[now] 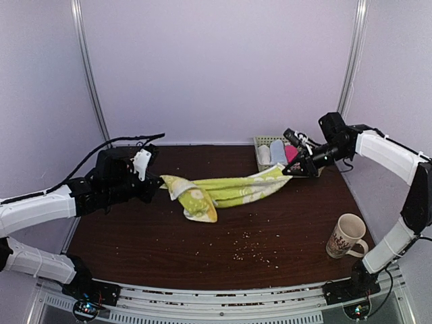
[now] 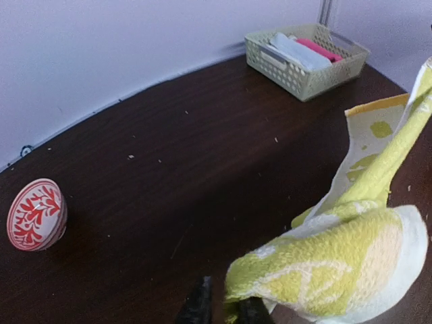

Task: Roll the towels
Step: Flatten out the towel at the center of the board.

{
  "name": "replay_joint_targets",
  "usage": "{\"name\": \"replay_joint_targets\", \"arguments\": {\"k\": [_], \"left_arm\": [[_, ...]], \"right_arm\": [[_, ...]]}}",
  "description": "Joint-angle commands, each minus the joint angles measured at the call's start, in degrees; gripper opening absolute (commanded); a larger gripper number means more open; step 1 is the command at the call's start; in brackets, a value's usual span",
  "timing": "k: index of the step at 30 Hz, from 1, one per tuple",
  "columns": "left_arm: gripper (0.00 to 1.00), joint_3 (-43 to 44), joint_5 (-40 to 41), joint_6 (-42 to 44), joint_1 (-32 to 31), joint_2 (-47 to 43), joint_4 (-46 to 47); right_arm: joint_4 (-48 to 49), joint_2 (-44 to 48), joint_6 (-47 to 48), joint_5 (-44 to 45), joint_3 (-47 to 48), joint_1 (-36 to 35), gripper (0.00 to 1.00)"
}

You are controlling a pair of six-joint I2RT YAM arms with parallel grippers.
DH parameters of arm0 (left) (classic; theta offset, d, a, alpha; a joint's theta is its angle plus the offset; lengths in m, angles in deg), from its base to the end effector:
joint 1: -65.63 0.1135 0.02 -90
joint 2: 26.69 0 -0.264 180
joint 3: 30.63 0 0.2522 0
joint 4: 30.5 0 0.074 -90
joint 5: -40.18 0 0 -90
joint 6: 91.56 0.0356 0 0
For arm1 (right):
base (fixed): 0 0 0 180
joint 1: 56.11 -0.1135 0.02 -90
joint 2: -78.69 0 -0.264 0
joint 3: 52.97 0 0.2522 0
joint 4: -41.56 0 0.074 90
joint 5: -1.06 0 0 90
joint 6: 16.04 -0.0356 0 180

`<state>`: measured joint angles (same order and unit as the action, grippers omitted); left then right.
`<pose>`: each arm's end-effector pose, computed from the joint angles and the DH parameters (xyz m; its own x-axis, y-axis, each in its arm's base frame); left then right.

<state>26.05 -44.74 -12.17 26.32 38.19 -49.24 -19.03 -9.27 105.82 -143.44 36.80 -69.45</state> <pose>0.1994 -0.1592 0.2670 -0.4495 0.1310 -0.8836 0.4957 0.8595 -0.1247 0.2966 0.1001 0.3043 -0.4193 -0.4144 -0.8077 -0.9018 0.2931 0.3177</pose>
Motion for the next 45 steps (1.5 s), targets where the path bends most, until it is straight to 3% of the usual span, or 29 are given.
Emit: {"name": "replay_joint_targets", "arguments": {"k": [1, 4, 8, 10, 14, 17, 33, 40, 44, 45], "left_arm": [[0.26, -5.02, -12.32, -0.49, 0.72, -2.91, -2.68], [0.37, -6.14, -18.59, -0.95, 0.70, -5.61, -2.40], [0.42, -5.70, -18.00, -1.80, 0.72, -6.79, -2.47], [0.42, -4.51, -14.93, -2.80, 0.72, -4.92, -3.95], [0.42, -1.13, -7.74, -7.57, 0.73, 2.77, -8.87], [0.42, 0.81, -6.83, -10.12, 0.77, 8.14, -11.04], [0.42, 0.58, -7.10, -11.12, 0.90, 15.77, -7.48], [0.42, 0.94, -4.22, -11.17, 0.93, 15.49, -7.38], [0.42, 1.31, -3.07, -10.67, 1.45, 15.41, -7.57], [0.42, 1.56, -2.95, -10.46, 1.64, 15.52, -7.74]], "right_arm": [[-3.40, 5.41, 16.38, 12.44, -16.97, -4.72, 0.13], [-7.81, 6.54, 21.03, 18.68, -23.12, -9.92, 0.28], [-13.88, 6.60, 23.77, 18.89, -20.89, -10.96, 0.35], [-11.10, 6.33, 19.67, 19.86, -18.06, -10.73, 0.35], [3.48, 1.88, 0.22, 26.96, -14.61, -9.95, 0.33], [2.52, -5.90, -5.58, 27.75, -10.31, -9.94, 0.31], [0.43, -20.34, -9.50, 27.88, -7.63, -10.84, 0.38], [-0.98, -22.19, -7.11, 27.31, -6.93, -13.97, 0.25], [-1.26, -21.30, -6.80, 31.23, -6.39, -15.37, 0.01], [-1.59, -20.85, -6.81, 32.42, -5.76, -15.39, 0.00]]}}
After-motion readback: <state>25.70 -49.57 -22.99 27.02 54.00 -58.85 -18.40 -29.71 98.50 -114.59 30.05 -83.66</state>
